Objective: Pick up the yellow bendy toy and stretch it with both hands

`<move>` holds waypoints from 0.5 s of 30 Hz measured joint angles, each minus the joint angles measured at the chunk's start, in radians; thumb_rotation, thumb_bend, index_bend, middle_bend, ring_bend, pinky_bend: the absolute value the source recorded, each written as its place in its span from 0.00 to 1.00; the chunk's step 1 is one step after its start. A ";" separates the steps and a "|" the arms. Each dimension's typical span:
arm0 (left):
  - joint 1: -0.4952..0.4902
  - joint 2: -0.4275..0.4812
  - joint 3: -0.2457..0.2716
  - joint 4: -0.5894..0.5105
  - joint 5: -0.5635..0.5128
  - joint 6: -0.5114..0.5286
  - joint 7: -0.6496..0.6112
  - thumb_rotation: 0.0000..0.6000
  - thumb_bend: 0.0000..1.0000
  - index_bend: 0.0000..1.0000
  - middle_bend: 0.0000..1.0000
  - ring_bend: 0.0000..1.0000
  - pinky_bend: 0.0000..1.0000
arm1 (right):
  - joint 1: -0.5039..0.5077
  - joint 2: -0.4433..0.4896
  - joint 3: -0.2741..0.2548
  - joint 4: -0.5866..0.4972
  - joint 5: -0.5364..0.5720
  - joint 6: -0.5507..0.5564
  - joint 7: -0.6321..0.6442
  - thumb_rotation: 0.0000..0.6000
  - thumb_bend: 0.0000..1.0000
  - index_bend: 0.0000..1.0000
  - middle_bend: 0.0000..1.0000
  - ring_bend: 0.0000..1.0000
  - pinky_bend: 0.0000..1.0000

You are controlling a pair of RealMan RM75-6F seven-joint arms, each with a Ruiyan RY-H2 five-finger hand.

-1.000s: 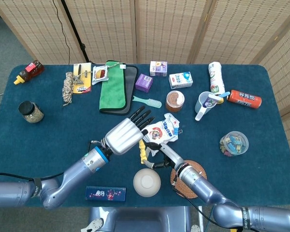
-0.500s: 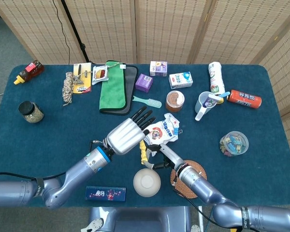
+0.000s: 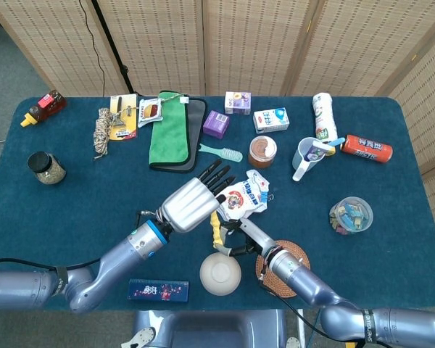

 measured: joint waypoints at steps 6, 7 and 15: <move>-0.004 -0.002 -0.011 0.001 -0.018 0.005 -0.002 1.00 0.50 0.74 0.15 0.03 0.00 | 0.003 0.006 -0.003 0.002 -0.002 -0.016 -0.001 1.00 0.69 0.65 0.38 0.39 0.00; -0.004 -0.001 -0.012 0.000 -0.020 0.007 -0.003 1.00 0.50 0.74 0.15 0.03 0.00 | 0.005 0.006 -0.004 0.004 -0.001 -0.021 -0.001 1.00 0.70 0.65 0.38 0.40 0.00; -0.001 0.013 -0.020 -0.004 -0.029 0.018 -0.013 1.00 0.50 0.74 0.15 0.03 0.00 | 0.012 0.004 -0.012 0.013 0.000 -0.035 -0.006 1.00 0.72 0.66 0.40 0.43 0.00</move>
